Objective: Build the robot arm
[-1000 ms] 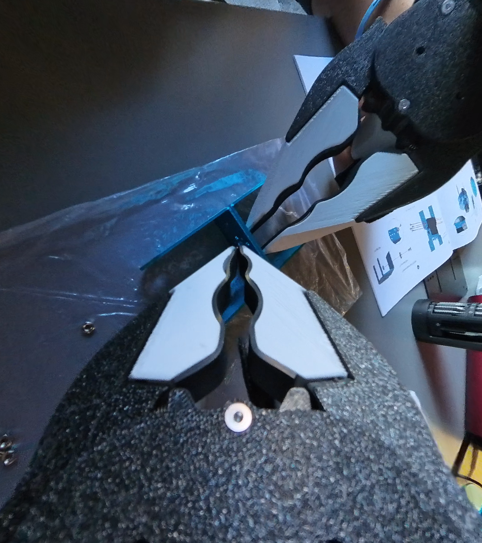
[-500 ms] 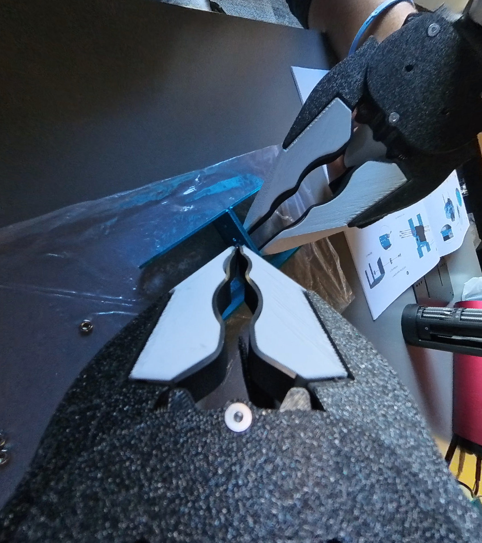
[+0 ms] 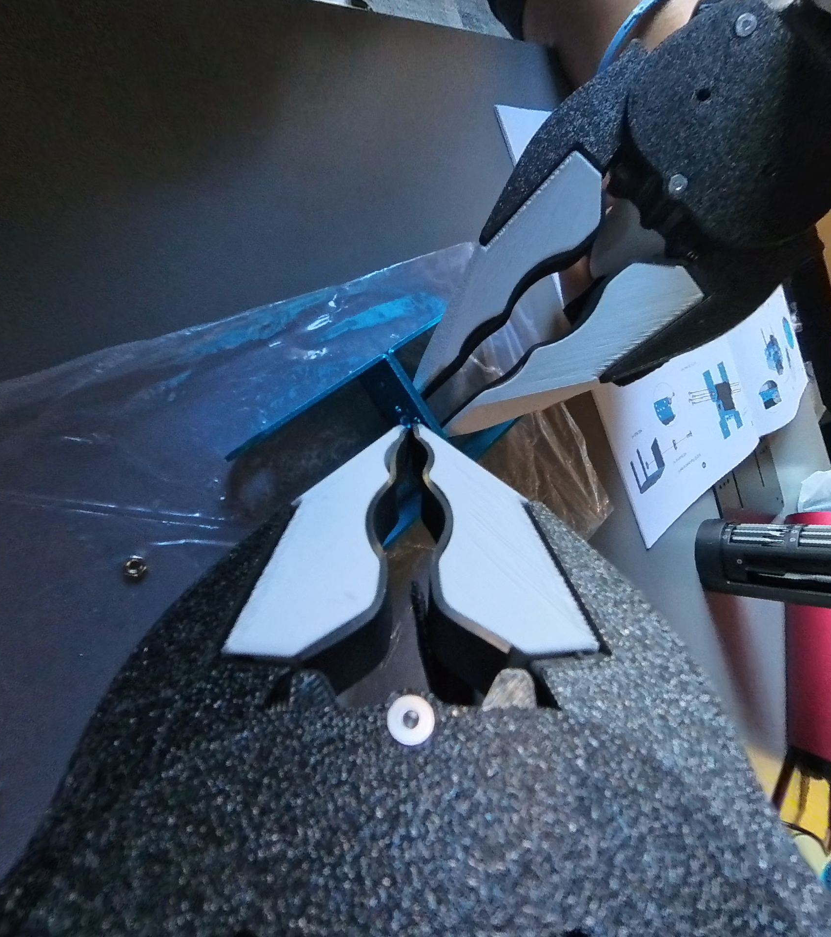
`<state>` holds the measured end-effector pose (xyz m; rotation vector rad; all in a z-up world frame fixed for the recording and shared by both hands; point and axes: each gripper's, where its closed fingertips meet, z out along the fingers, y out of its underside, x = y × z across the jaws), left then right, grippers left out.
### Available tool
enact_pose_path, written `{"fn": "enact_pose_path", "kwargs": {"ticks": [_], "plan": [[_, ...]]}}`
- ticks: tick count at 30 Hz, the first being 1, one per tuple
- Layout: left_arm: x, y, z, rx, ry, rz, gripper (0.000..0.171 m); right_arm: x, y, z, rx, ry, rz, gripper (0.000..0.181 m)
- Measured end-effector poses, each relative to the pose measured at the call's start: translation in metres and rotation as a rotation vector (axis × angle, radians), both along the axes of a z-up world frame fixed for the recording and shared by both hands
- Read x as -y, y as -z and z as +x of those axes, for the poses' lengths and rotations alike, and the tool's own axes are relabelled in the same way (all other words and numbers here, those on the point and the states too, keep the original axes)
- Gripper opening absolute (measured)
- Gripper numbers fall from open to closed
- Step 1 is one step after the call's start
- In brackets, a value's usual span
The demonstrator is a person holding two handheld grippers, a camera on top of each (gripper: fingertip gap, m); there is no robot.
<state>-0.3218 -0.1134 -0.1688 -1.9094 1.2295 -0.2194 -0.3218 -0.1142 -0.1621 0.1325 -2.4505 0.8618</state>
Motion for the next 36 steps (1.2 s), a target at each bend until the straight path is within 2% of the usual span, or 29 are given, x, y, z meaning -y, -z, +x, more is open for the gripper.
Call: {"fn": "enact_pose_path", "kwargs": {"ticks": [3, 7, 8, 10, 12, 16, 25, 33, 36], "plan": [[0.0, 0.0, 0.0, -0.001, -0.001, 0.003, 0.011, -0.004, -0.002, 0.003, 0.034, 0.036, 0.002, 0.0], [-0.001, -0.001, -0.003, -0.006, -0.009, 0.012, 0.011, -0.013, -0.012, 0.017, 0.222, 0.225, -0.046, 0.0], [-0.002, -0.001, -0.005, -0.013, -0.017, 0.017, 0.011, -0.015, -0.011, 0.019, 0.284, 0.297, -0.056, 0.004], [-0.003, 0.0, -0.007, -0.02, -0.026, 0.019, 0.011, -0.014, -0.004, 0.019, 0.376, 0.396, -0.096, 0.027], [-0.002, -0.002, -0.007, -0.014, -0.024, 0.021, 0.011, -0.01, 0.006, 0.018, 0.407, 0.443, -0.104, 0.03], [-0.002, -0.004, -0.006, -0.012, -0.021, 0.026, 0.011, -0.012, 0.01, 0.007, 0.309, 0.466, -0.047, 0.013], [-0.003, -0.006, -0.007, -0.003, -0.025, 0.026, 0.011, -0.01, 0.017, 0.005, 0.458, 0.535, 0.114, 0.009], [-0.005, -0.009, -0.009, 0.026, -0.036, 0.02, 0.011, -0.008, 0.018, 0.007, 0.599, 0.552, 0.113, 0.002], [-0.007, -0.014, -0.01, 0.048, -0.047, 0.03, 0.011, -0.008, 0.011, 0.004, 0.592, 0.533, 0.021, 0.001]]}}
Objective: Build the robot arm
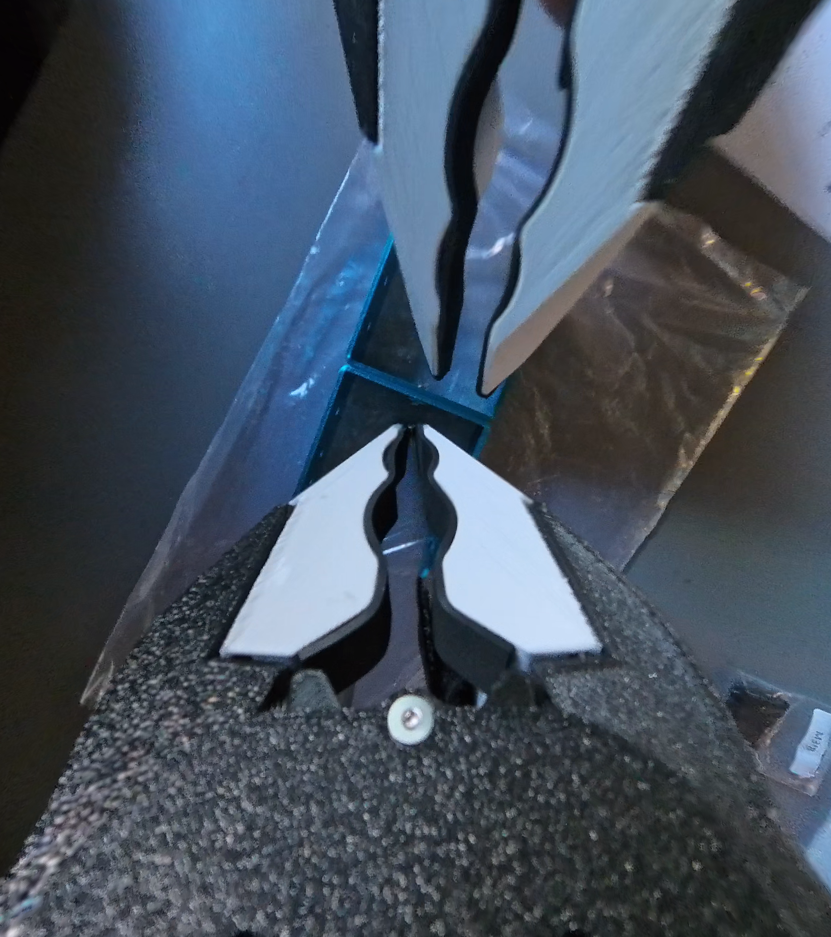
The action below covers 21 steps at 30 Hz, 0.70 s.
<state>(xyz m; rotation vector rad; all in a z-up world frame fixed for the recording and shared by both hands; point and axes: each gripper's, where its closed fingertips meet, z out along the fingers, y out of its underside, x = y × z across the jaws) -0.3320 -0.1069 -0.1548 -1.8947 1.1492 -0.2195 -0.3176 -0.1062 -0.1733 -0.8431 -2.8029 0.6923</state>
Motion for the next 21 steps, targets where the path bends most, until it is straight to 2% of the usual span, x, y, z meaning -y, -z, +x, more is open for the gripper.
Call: {"fn": "enact_pose_path", "kwargs": {"ticks": [2, 4, 6, 8, 11, 14, 18, 21], "plan": [[-0.003, -0.006, -0.002, 0.018, -0.013, 0.02, 0.011, 0.002, -0.028, -0.01, -0.109, 0.031, -0.155, 0.002], [-0.006, -0.016, -0.003, 0.054, -0.028, 0.06, 0.011, 0.005, -0.073, -0.023, -0.25, 0.106, -0.397, 0.002], [-0.014, -0.039, -0.001, 0.133, -0.06, 0.159, 0.011, 0.005, -0.114, -0.031, -0.346, 0.182, -0.678, 0.002], [-0.023, -0.067, -0.005, 0.218, -0.127, 0.308, 0.012, 0.002, -0.136, -0.038, -0.369, 0.27, -0.908, 0.001], [-0.032, -0.11, -0.025, 0.301, -0.29, 0.568, 0.015, -0.005, -0.155, -0.046, -0.38, 0.38, -1.163, 0.001], [-0.032, -0.13, -0.044, 0.259, -0.412, 0.738, 0.021, -0.013, -0.164, -0.051, -0.375, 0.473, -1.361, 0.001], [-0.026, -0.142, -0.045, 0.222, -0.457, 0.845, 0.028, -0.024, -0.171, -0.057, -0.407, 0.557, -1.508, 0.0], [-0.024, -0.147, -0.046, 0.225, -0.487, 0.871, 0.031, -0.025, -0.172, -0.063, -0.441, 0.583, -1.512, 0.0]]}}
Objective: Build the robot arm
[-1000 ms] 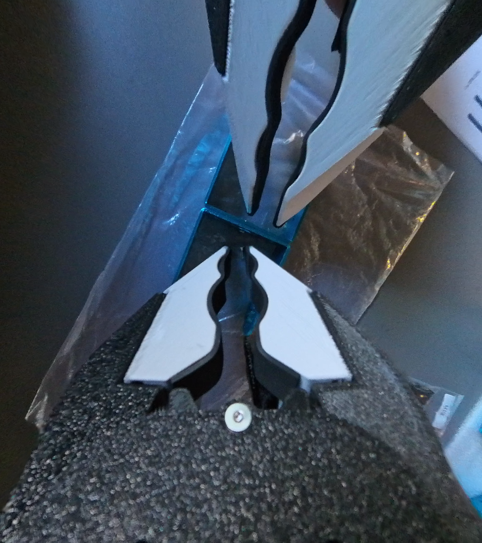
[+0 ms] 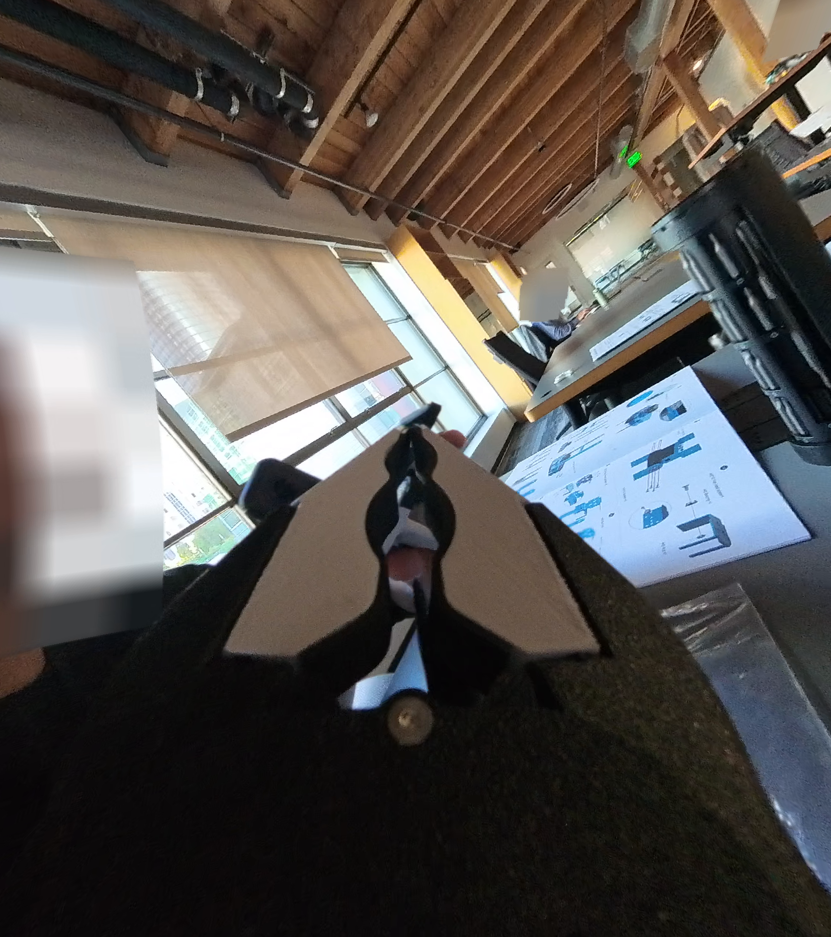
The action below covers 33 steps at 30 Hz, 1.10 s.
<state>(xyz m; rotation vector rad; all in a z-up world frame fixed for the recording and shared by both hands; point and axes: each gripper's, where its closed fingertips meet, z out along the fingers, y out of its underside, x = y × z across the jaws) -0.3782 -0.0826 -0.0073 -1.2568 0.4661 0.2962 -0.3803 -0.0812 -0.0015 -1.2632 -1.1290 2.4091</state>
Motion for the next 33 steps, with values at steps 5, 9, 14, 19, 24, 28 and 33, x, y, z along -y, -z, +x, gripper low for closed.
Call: {"fn": "enact_pose_path", "kwargs": {"ticks": [5, 9, 14, 19, 24, 28, 33], "plan": [[0.003, -0.008, -0.002, -0.029, -0.047, 0.051, 0.03, 0.015, -0.001, -0.006, -0.003, -0.02, -0.027, 0.0], [0.006, -0.011, -0.005, -0.068, -0.072, 0.078, 0.027, 0.011, -0.006, -0.003, -0.03, -0.014, -0.019, 0.0], [0.005, -0.006, -0.005, -0.072, -0.039, 0.045, 0.027, 0.006, -0.008, -0.002, -0.026, -0.009, 0.003, 0.0], [0.002, -0.019, -0.056, 0.076, -0.143, 0.006, 0.024, -0.021, 0.006, -0.005, 0.003, 0.134, 0.605, 0.0], [-0.021, 0.012, -0.091, 0.292, -0.115, -0.226, 0.024, -0.063, 0.077, -0.002, 0.293, 0.108, 1.281, 0.021], [-0.035, 0.046, -0.087, 0.268, -0.129, -0.367, 0.024, -0.059, 0.148, 0.029, 0.474, -0.29, 1.543, 0.016], [-0.043, 0.078, -0.064, 0.159, -0.078, -0.472, 0.022, -0.025, 0.165, 0.027, 0.321, -0.492, 1.46, 0.008]]}}
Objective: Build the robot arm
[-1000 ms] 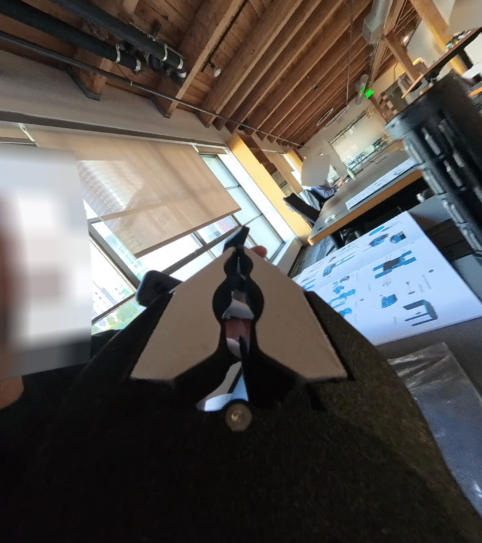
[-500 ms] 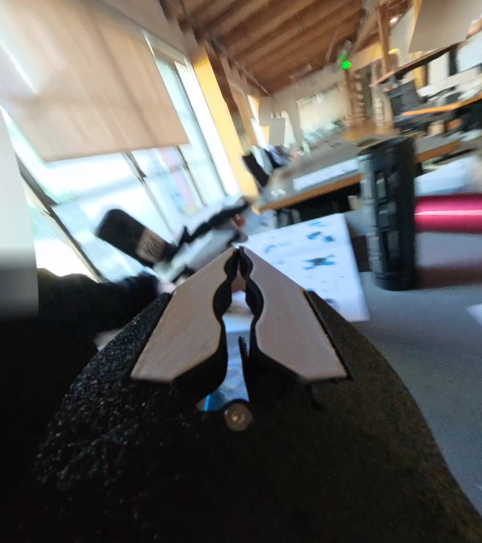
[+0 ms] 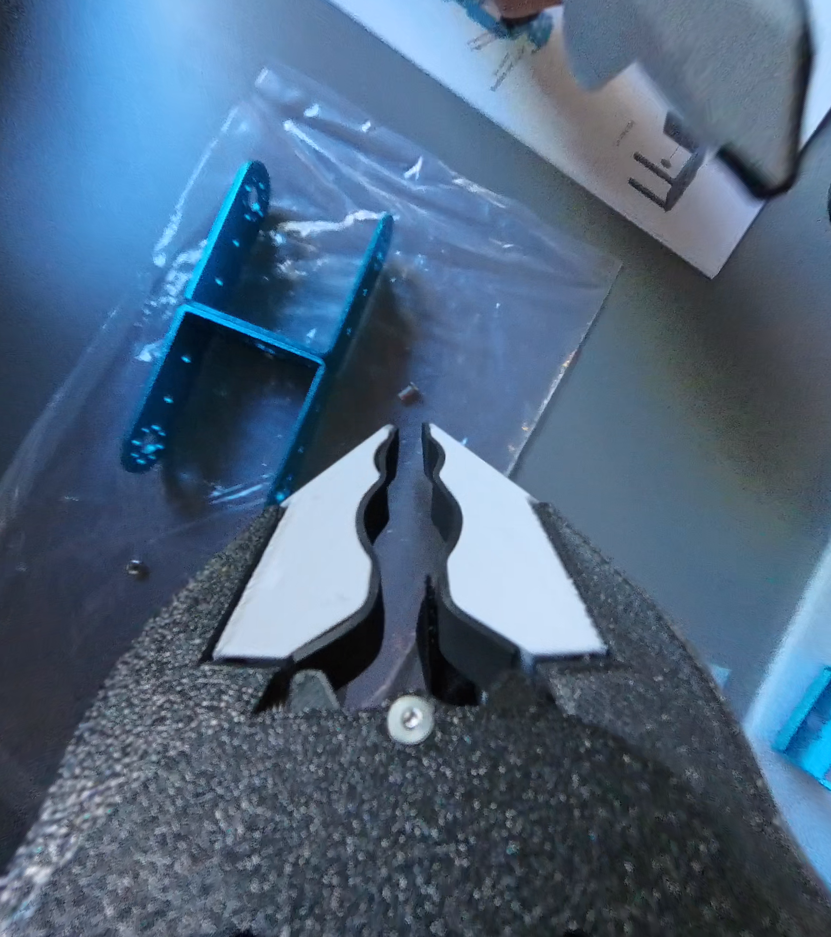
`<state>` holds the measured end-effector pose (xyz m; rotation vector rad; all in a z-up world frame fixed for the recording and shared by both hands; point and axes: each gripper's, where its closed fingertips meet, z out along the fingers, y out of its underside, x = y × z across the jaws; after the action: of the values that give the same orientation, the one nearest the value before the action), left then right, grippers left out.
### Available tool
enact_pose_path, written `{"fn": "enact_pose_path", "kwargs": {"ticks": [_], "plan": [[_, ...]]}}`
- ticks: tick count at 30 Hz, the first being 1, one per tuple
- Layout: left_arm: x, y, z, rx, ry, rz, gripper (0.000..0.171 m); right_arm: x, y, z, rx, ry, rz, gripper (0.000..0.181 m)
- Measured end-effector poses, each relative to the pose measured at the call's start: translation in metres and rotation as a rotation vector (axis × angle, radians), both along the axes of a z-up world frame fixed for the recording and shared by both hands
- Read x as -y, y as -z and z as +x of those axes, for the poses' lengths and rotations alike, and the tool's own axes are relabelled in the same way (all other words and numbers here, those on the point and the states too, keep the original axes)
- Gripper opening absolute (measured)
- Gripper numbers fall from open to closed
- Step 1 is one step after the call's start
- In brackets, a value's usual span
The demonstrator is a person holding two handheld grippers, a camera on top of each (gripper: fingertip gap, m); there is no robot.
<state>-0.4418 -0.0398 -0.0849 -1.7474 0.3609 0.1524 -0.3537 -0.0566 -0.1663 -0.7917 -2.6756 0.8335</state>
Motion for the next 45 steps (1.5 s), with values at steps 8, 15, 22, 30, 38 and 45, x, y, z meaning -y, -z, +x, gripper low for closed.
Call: {"fn": "enact_pose_path", "kwargs": {"ticks": [8, 15, 22, 30, 38, 45], "plan": [[-0.002, 0.007, 0.001, -0.021, 0.001, -0.016, 0.02, 0.018, -0.003, -0.003, -0.044, -0.131, -0.059, 0.009], [0.0, 0.001, -0.003, -0.011, -0.006, 0.006, 0.02, 0.015, 0.004, -0.005, -0.018, -0.129, -0.001, 0.009], [-0.001, 0.005, 0.0, -0.043, 0.0, -0.002, 0.02, 0.009, 0.001, -0.008, -0.028, -0.187, -0.038, 0.009], [-0.002, 0.01, 0.004, -0.069, 0.013, -0.009, 0.02, 0.019, 0.011, -0.01, 0.016, -0.252, -0.039, 0.008], [-0.001, 0.009, 0.005, -0.071, 0.02, -0.007, 0.02, 0.008, 0.011, -0.008, 0.043, -0.215, -0.059, 0.008], [0.001, 0.003, 0.005, -0.071, 0.018, 0.014, 0.02, 0.008, 0.012, -0.01, 0.043, -0.2, -0.046, 0.007]]}}
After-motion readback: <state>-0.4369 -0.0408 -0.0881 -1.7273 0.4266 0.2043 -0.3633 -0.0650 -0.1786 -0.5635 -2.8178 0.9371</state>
